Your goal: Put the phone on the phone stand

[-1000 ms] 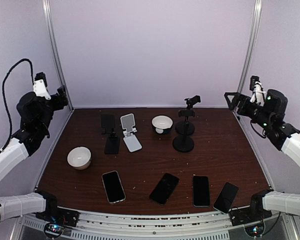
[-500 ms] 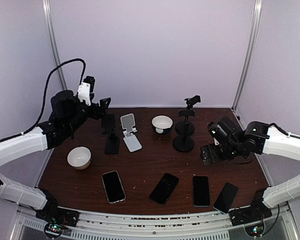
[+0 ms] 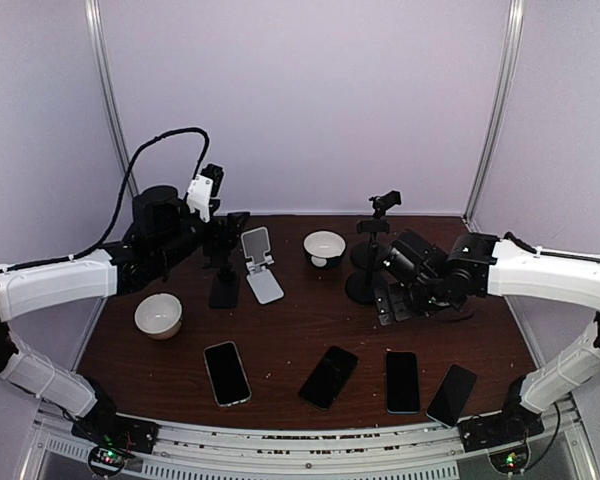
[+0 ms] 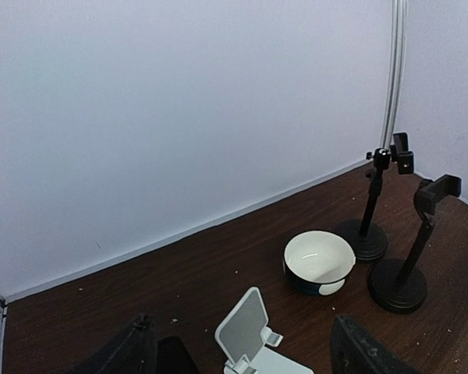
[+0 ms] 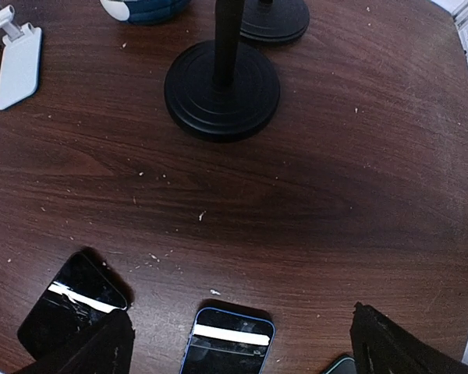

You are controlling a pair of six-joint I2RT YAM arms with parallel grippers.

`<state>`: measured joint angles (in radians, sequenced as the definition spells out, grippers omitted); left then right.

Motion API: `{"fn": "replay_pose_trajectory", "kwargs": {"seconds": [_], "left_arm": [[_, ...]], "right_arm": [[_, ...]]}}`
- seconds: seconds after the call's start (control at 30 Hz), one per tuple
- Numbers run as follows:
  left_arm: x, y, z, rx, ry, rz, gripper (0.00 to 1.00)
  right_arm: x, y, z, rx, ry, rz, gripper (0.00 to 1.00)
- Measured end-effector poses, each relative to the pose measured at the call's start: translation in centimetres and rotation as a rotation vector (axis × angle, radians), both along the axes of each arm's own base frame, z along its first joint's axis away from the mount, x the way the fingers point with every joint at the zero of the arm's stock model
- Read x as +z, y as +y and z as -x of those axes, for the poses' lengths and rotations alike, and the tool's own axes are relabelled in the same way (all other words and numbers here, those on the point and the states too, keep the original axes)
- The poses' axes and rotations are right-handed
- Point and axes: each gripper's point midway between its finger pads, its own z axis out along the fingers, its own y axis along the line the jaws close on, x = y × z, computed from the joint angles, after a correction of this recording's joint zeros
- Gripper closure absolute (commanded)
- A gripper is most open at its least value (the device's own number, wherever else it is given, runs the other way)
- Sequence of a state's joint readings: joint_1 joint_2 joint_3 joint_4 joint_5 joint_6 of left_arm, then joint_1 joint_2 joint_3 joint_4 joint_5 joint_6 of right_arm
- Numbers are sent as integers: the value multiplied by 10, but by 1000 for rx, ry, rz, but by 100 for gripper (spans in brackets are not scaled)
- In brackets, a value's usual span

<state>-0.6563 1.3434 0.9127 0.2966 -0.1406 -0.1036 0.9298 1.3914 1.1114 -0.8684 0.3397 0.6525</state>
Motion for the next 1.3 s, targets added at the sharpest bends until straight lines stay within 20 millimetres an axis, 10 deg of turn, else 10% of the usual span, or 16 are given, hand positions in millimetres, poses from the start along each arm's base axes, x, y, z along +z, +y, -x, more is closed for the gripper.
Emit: {"fn": "replay_pose_trajectory", "kwargs": {"seconds": [0.27,0.47,0.63,0.83,1.03,1.3], "left_arm": [[-22,10,-6,66,51,-50,16],[-35,-20,-20,-83,111,-180,25],[-44,-56,23,-353,141,-187,27],[-99,-78,87,-488,304,-245,35],[-145,-91,131,-566,410,-405,40],[-206,-88,170,-696,471,-548,44]], "right_arm": [[-21,17,3,27,48,-16,0],[-37,72,4,114,75,-33,0],[-48,72,9,116,91,-18,4],[-36,74,30,148,56,2,17],[-83,72,74,221,177,64,40],[-121,74,84,228,268,64,43]]}}
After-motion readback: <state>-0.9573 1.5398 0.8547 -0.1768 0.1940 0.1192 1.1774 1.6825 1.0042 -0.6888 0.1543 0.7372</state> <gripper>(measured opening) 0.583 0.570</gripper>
